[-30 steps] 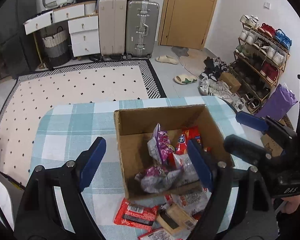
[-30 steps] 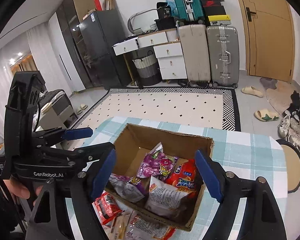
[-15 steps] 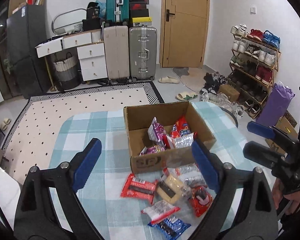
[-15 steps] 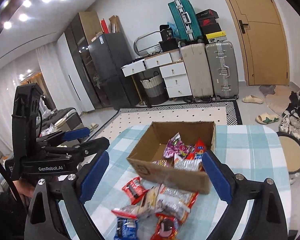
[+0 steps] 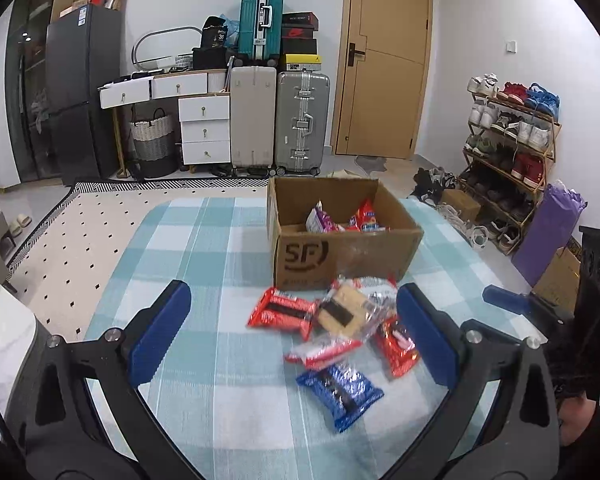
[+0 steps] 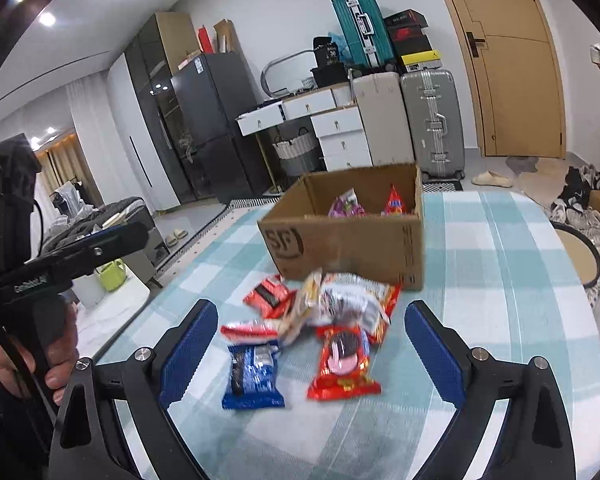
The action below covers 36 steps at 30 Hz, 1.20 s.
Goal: Organize snacks
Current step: 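Move both tools back over the remaining snacks on the table, then grasp the red Oreo pack with the right tool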
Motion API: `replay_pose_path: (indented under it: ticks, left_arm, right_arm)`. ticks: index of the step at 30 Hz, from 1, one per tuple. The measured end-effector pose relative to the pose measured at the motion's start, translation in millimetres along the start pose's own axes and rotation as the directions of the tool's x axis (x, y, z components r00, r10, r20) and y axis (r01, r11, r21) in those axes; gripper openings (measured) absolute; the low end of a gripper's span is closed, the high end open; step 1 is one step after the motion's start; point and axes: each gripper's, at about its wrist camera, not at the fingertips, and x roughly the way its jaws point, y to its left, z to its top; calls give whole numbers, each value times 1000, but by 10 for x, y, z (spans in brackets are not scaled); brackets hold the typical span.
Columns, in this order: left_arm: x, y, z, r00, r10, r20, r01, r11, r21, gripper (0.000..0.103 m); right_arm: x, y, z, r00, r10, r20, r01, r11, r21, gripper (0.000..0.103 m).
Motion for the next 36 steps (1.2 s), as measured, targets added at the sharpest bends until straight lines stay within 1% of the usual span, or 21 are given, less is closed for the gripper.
replay_pose_path:
  ticks: [2,4,7,8,9,11,15,16,17,18,20,21,22,25,26,28,31,32,33,34,36]
  left_arm:
    - [-39,28,-143,1000,18,10,-17,1000,-3,103]
    - [-63,47,-270,1000,16,21,-16,1000,-6,103]
    - [-12,50,-444,1000,21,13,-21,1000,-4,103]
    - [28,67,-534,1000,17,2,-16,1000,-16,103]
    - [78,84,-542,1000,9,-9,-9,1000,-26,103]
    - [212,119,-670,999,-6,-47,3,999,-49,103]
    - [498,176,-759,994,-15,-108,7,997,-76,103]
    - [549,196,-792,993,-20,-118,10,996,-85,103]
    - [610,219,-804,992,-25,-124,14,996,-92,103]
    - [650,240,-820,991,-27,-128,15,995,-100,103]
    - [735,277,-842,991,-28,-132,13,994,-111,103]
    - [755,288,-838,991,-28,-134,12,993,-116,103]
    - [766,306,-842,991,-29,-133,13,993,-121,103]
    - [794,343,-869,989,-48,-140,28,989,-143,103]
    - [809,345,-873,988,-52,-142,31,989,-144,103]
    - [852,350,-888,988,-52,-148,30,989,-144,103]
    - [887,365,-906,986,-63,-152,39,987,-155,103]
    - [882,367,-911,987,-62,-152,38,987,-156,103]
    - [914,375,-917,986,-62,-156,36,987,-160,103]
    - [905,383,-923,985,-64,-159,38,986,-163,103]
    - [952,397,-934,983,-71,-168,41,984,-175,103]
  right_arm:
    - [10,-8,-87,1000,-6,-2,6,1000,4,96]
    - [25,1,-192,1000,-8,-8,8,1000,11,96]
    - [76,26,-268,1000,-23,-18,23,1000,4,96]
    - [99,37,-279,999,-26,-23,26,1000,2,96]
    - [129,39,-298,999,-30,-28,30,1000,-2,96]
    - [198,40,-308,998,-45,-46,45,999,-12,96]
    - [427,12,-342,991,-78,-107,73,996,-43,96]
    - [482,-3,-336,989,-81,-122,76,996,-46,93]
    - [539,-17,-329,987,-82,-135,76,996,-49,88]
    - [614,-27,-323,984,-86,-154,78,995,-57,85]
    - [740,-35,-324,977,-102,-187,90,993,-74,85]
    - [811,-43,-319,972,-98,-213,84,994,-75,81]
    - [844,-46,-316,971,-92,-222,78,994,-74,79]
    - [914,-45,-299,967,-107,-233,91,993,-78,79]
    - [963,-45,-299,961,-118,-249,101,991,-83,79]
    - [1019,-42,-299,955,-123,-271,103,991,-87,72]
    - [1118,-46,-295,944,-130,-304,106,990,-93,65]
    - [1146,-52,-296,941,-131,-312,107,990,-94,57]
    - [1182,-63,-295,937,-133,-324,108,990,-93,52]
    - [1190,-77,-296,936,-131,-327,107,990,-90,52]
    - [1183,-82,-290,940,-109,-324,88,993,-81,47]
